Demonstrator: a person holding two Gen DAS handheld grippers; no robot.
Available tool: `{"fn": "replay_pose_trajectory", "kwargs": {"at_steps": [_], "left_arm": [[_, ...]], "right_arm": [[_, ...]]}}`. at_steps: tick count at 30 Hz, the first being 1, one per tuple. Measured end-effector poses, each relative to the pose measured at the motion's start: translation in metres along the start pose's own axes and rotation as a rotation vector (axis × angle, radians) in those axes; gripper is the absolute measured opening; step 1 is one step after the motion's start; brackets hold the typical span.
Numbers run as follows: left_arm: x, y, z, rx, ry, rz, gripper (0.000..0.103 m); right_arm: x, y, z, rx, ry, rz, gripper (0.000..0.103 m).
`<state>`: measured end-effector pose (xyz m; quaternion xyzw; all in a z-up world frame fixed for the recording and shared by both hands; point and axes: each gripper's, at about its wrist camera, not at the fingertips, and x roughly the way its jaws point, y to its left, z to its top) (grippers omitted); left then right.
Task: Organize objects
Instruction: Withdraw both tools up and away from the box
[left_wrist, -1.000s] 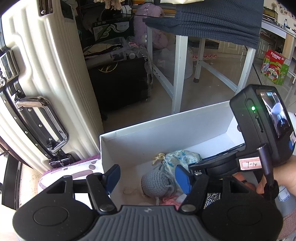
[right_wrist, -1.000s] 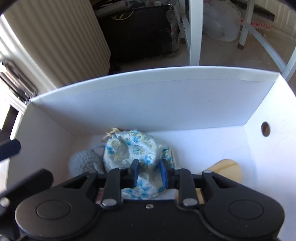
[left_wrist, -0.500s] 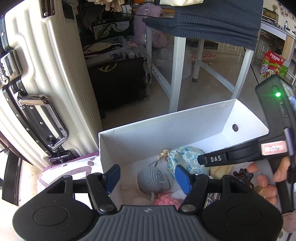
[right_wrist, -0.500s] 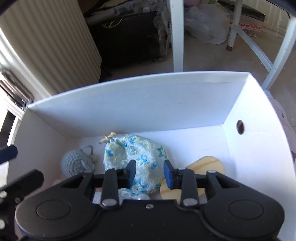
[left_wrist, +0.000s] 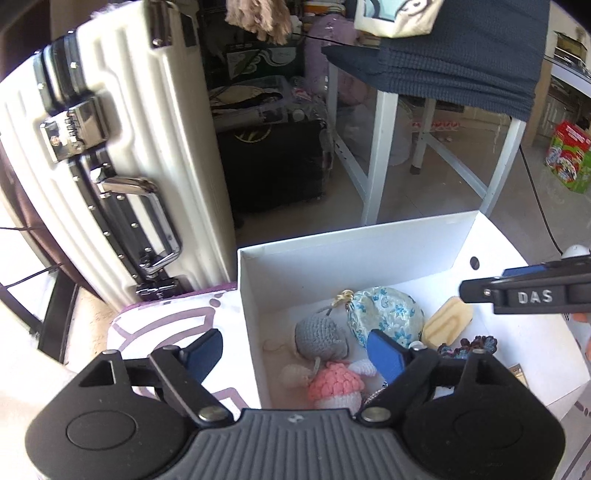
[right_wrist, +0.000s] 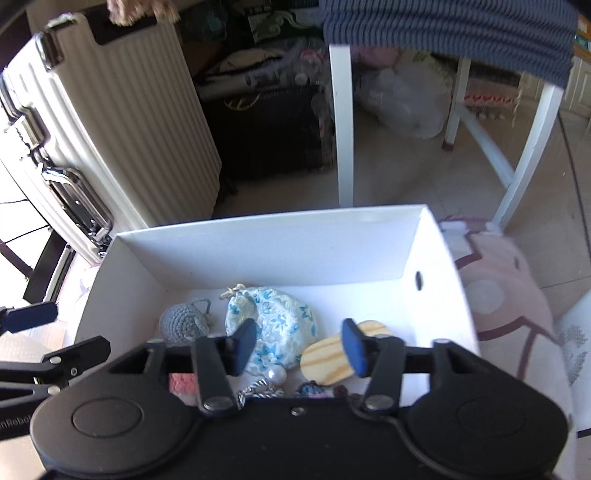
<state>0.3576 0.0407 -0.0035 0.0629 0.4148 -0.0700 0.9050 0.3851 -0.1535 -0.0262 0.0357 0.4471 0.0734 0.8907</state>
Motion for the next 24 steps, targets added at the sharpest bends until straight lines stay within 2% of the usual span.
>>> {"fn": "replay_pose_trajectory", "kwargs": {"at_steps": [3, 7, 11, 24], "left_arm": [[-0.016, 0.002, 0.001, -0.04, -0.014, 0.025, 0.094], [-0.04, 0.004, 0.003, -0.087, -0.041, 0.051, 0.102], [-0.062, -0.001, 0.002, -0.086, -0.057, 0.069, 0.103], [-0.128, -0.027, -0.019, -0.093, -0.065, 0.111, 0.103]], "right_arm": [[-0.022, -0.004, -0.003, -0.02, -0.028, -0.007, 0.067], [-0.051, -0.008, -0.008, -0.044, -0.068, -0.008, 0.084], [-0.075, -0.011, -0.011, -0.061, -0.096, 0.004, 0.1], [-0.149, -0.026, -0.034, -0.085, -0.161, 0.01, 0.103]]}}
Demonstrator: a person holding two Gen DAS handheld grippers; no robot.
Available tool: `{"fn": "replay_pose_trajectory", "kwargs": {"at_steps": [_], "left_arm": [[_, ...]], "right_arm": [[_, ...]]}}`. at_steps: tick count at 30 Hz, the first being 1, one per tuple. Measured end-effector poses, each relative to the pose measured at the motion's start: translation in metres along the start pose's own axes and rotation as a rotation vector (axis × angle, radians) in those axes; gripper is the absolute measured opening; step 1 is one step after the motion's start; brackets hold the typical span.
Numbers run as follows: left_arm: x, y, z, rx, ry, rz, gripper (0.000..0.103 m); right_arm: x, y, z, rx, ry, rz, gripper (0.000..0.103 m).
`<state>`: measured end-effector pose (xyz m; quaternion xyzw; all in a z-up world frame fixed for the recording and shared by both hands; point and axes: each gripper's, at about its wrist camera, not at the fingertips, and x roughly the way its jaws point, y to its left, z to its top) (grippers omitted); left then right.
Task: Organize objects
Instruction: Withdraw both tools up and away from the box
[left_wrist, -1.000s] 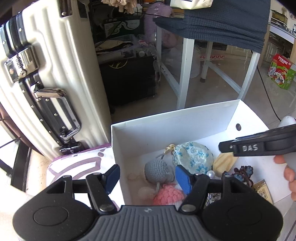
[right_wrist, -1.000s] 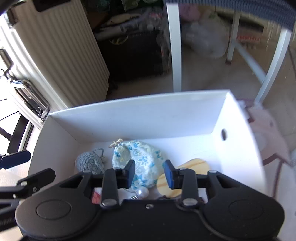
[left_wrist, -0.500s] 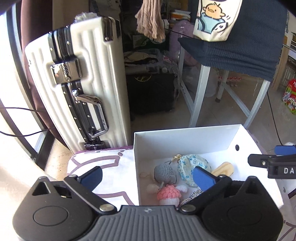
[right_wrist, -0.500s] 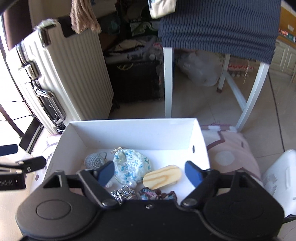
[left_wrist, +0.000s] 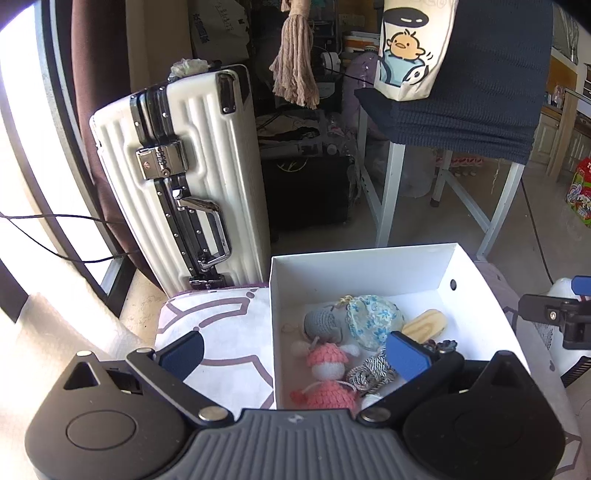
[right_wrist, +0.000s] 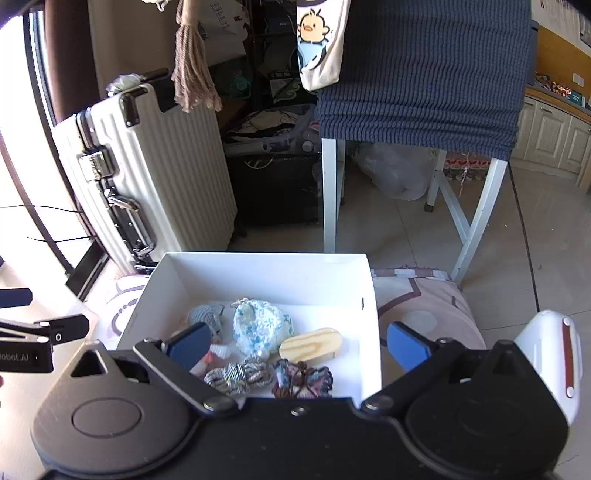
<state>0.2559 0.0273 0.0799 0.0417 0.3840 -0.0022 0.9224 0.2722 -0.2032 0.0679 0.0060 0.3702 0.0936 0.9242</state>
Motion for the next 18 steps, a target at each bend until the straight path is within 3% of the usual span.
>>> {"fn": "replay_pose_trajectory", "kwargs": {"at_steps": [7, 18], "left_arm": [[-0.044, -0.013, -0.017, 0.022, -0.041, -0.02, 0.103], [-0.098, -0.032, -0.047, -0.014, -0.1, -0.044, 0.103]], "right_arm": [[-0.045, -0.008, -0.017, -0.033, -0.031, -0.032, 0.103], [-0.101, -0.01, -0.049, -0.053, -0.084, -0.001, 0.103]]}}
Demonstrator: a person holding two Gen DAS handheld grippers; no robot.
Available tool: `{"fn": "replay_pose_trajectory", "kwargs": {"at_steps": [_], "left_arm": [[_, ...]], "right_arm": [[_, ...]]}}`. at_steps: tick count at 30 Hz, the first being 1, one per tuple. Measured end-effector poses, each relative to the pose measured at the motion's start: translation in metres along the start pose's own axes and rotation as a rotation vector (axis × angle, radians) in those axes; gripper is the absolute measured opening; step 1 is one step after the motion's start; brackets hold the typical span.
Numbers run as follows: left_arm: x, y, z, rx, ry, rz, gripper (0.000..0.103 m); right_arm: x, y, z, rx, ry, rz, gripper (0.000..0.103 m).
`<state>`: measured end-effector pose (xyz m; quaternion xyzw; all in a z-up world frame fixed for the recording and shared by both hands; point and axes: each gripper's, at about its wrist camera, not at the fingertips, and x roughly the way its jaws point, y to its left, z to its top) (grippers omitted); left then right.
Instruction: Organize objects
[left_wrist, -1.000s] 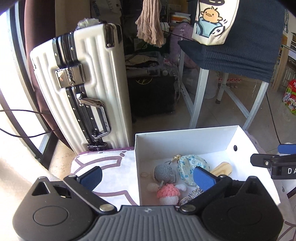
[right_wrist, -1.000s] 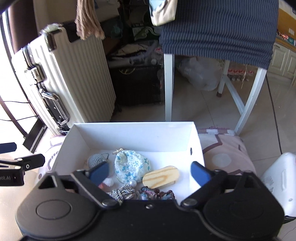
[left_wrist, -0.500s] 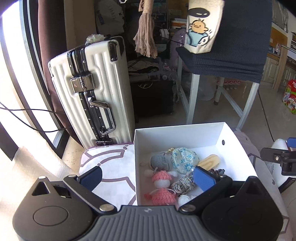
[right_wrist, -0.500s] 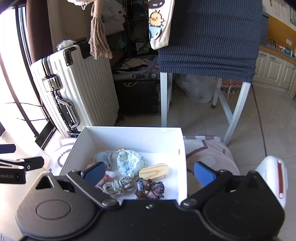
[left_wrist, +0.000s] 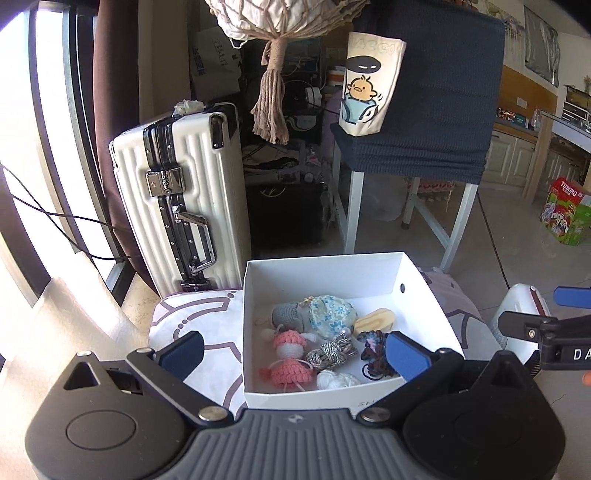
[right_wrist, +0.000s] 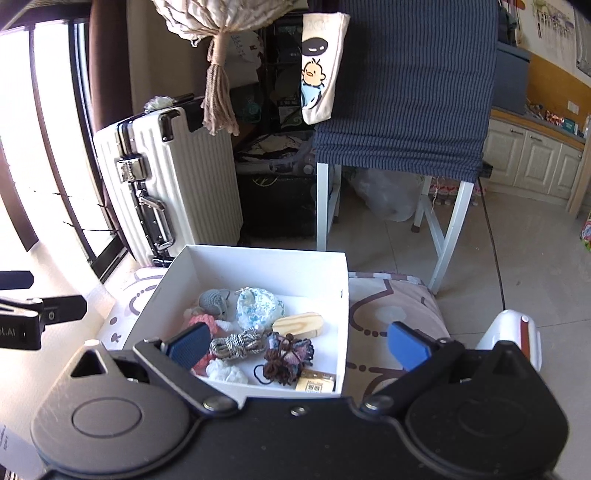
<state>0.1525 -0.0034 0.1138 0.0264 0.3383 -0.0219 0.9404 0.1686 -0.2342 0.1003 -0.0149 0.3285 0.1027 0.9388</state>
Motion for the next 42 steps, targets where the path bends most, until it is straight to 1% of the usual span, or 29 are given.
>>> {"fn": "replay_pose_trajectory", "kwargs": {"at_steps": [3, 9, 13, 17, 20, 24, 33, 42], "left_arm": [[-0.008, -0.002, -0.01, -0.006, 0.001, 0.013, 0.103], [-0.022, -0.005, -0.031, 0.007, -0.006, 0.075, 0.103], [-0.026, -0.002, -0.043, -0.007, 0.008, 0.071, 0.103], [-0.028, 0.002, -0.054, -0.042, 0.034, 0.07, 0.103], [-0.026, 0.004, -0.061, -0.05, 0.05, 0.054, 0.103], [-0.025, 0.001, -0.064, -0.027, 0.049, 0.053, 0.103], [-0.016, 0.0, -0.066, -0.025, 0.075, 0.049, 0.103], [-0.014, -0.002, -0.066, -0.01, 0.082, 0.047, 0.103]], "right_arm": [[-0.013, 0.0, -0.009, 0.005, -0.01, 0.001, 0.103], [-0.029, 0.0, -0.03, -0.008, -0.011, -0.019, 0.103], [-0.032, -0.001, -0.044, -0.006, 0.009, -0.012, 0.103], [-0.037, 0.001, -0.053, -0.017, 0.006, -0.023, 0.103], [-0.038, 0.001, -0.056, -0.012, 0.005, -0.025, 0.103], [-0.032, 0.0, -0.061, 0.002, 0.024, -0.017, 0.103], [-0.029, 0.002, -0.063, 0.008, 0.043, -0.024, 0.103], [-0.027, 0.001, -0.063, 0.009, 0.051, -0.024, 0.103]]}}
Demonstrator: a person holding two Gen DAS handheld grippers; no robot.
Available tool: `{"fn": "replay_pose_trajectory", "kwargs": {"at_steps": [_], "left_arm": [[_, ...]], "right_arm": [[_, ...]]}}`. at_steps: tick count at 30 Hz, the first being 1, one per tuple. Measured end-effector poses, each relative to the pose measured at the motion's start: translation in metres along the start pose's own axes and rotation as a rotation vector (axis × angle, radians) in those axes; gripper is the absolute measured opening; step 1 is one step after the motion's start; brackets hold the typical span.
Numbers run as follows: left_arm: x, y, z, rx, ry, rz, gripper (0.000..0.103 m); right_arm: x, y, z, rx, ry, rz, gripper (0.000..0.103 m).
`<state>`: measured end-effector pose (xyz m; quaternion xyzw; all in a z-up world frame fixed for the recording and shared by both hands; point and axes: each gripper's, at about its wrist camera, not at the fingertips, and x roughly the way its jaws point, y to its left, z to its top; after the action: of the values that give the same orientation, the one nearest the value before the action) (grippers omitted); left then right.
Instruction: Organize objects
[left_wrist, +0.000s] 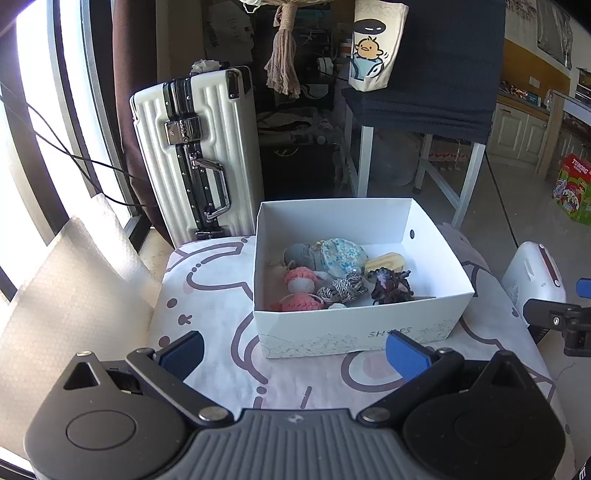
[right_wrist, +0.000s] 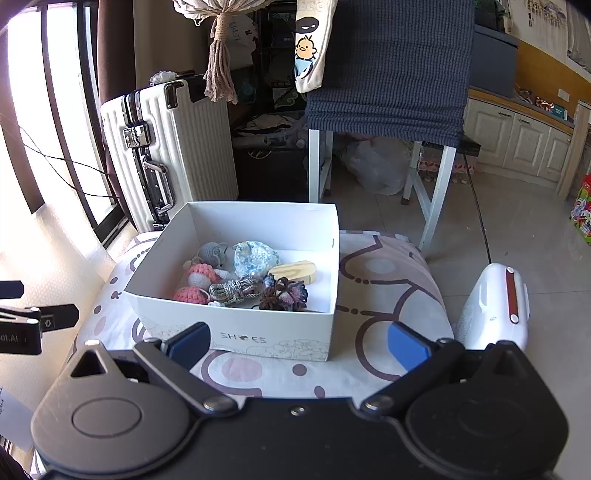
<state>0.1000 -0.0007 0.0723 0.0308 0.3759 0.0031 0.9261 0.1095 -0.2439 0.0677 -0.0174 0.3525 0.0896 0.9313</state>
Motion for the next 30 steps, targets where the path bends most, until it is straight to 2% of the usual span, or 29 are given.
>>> {"fn": "replay_pose_trajectory", "kwargs": {"at_steps": [30], "left_arm": [[0.001, -0.0004, -0.0006, -0.009, 0.006, -0.011, 0.103]], "right_arm": [[0.0027, 0.0004, -0.0035, -0.01, 0.014, -0.001, 0.103]]}}
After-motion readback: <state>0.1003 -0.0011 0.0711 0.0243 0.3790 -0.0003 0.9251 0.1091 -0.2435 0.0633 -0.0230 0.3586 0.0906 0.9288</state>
